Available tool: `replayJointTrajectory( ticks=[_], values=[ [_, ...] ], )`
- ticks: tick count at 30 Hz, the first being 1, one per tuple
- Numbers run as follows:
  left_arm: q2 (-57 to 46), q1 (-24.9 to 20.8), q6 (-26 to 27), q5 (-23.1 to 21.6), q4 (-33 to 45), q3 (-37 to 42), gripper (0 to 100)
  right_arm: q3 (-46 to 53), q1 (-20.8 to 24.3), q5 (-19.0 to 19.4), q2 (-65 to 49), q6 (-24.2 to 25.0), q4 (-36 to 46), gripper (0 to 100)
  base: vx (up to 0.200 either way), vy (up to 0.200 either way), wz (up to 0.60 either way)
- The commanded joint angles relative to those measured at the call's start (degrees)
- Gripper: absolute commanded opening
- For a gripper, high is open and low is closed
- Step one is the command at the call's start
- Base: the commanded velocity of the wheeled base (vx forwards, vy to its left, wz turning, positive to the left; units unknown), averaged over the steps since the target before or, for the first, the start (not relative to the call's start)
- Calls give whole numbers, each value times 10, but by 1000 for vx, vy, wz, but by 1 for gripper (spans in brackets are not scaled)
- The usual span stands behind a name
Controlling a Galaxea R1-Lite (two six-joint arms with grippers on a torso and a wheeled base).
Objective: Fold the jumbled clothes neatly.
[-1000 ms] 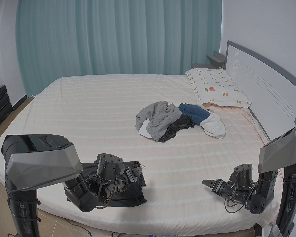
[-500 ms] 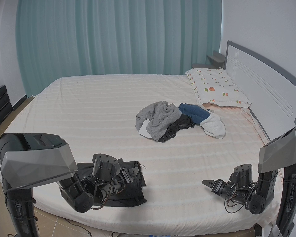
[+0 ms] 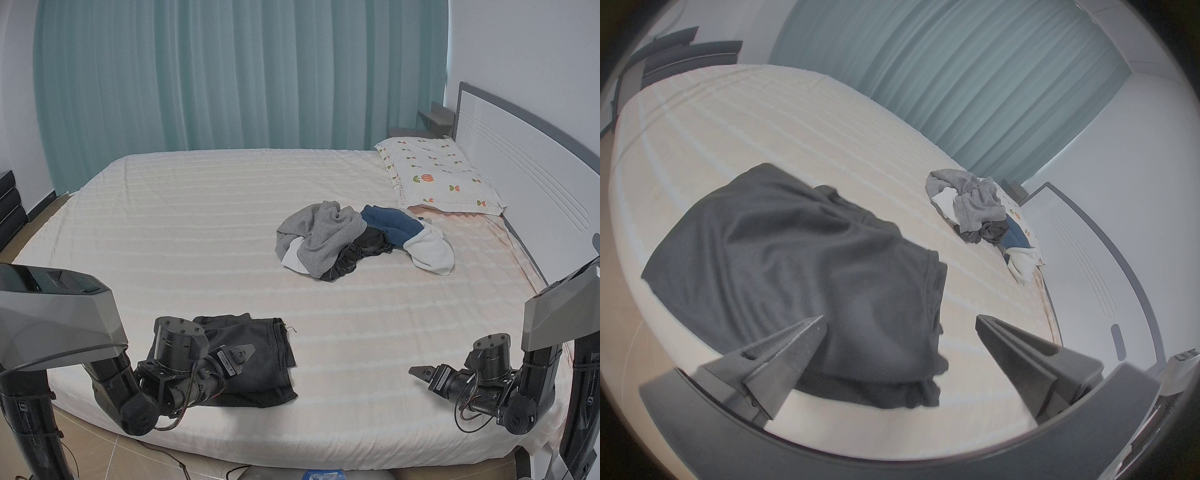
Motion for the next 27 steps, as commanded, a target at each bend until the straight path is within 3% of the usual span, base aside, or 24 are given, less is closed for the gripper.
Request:
replayJointTrajectory(
  ticks=[1,4,25,27],
  values=[
    [-4,41,0,-19,-32,47,100,-1,0,0,0,0,-1,100,0,0,0],
    [-6,63,0,-20,-47,59,100,-3,0,-3,-3,-1,0,100,0,0,0],
    [-18,60,-11,-21,-48,74,100,-12,33,-5,0,-3,0,100,0,0,0],
    [-18,61,-23,-22,-50,74,100,-14,36,-5,0,-3,0,100,0,200,0]
  ],
)
